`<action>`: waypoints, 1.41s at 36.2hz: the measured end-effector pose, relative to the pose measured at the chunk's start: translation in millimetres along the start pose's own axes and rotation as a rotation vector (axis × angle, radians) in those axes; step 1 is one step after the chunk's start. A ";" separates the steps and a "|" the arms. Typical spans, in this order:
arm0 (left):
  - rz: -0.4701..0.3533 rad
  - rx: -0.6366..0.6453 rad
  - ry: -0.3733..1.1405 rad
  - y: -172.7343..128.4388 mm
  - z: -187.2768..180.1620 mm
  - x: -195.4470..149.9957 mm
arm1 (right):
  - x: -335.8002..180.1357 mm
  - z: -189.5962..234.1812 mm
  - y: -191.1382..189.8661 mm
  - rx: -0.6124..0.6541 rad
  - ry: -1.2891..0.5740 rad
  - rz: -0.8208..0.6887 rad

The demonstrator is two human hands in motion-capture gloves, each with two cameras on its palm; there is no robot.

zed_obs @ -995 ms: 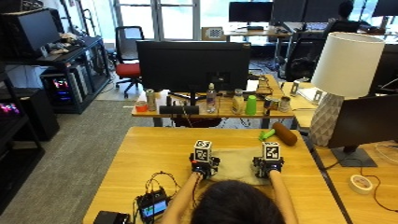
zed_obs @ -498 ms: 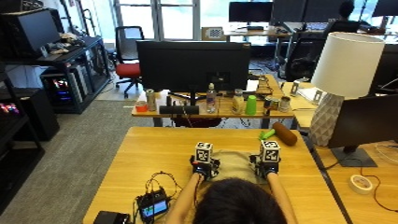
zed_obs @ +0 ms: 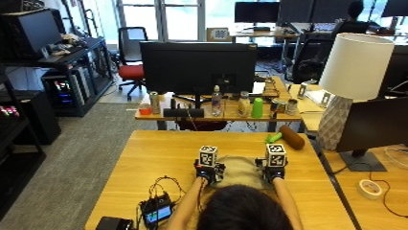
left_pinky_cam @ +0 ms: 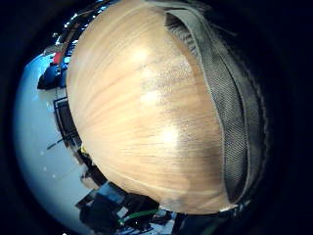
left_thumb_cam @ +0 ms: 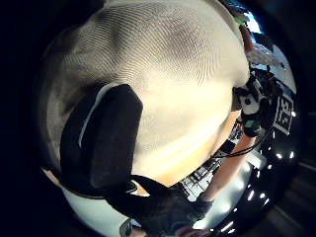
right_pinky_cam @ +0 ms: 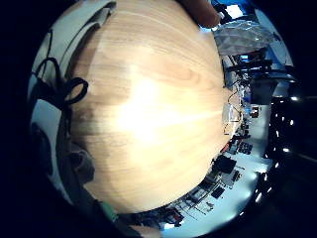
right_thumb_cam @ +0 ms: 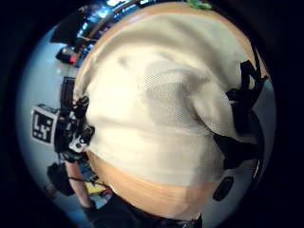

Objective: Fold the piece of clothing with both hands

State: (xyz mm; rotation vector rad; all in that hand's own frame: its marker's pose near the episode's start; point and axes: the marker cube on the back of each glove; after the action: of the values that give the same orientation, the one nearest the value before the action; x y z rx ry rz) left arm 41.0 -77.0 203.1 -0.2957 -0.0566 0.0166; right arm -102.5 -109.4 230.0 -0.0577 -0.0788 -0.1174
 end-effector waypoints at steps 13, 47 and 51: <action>-0.085 0.403 -0.025 12.2 -62.1 -44.4 | 7.7 -63.9 -0.4 0.129 0.144 -0.022; -0.530 0.574 -0.078 59.3 -133.2 -177.6 | -260.2 -83.1 21.7 -0.211 -0.280 -0.274; -0.578 0.586 -0.058 79.8 -132.6 -185.0 | -257.0 -73.9 12.4 -0.189 -0.268 -0.238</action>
State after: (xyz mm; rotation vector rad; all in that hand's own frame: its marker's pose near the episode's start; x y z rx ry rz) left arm -136.7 -43.8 43.3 0.3150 -0.1885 -0.5243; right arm -350.0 -72.1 134.8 -0.2534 -0.3425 -0.3550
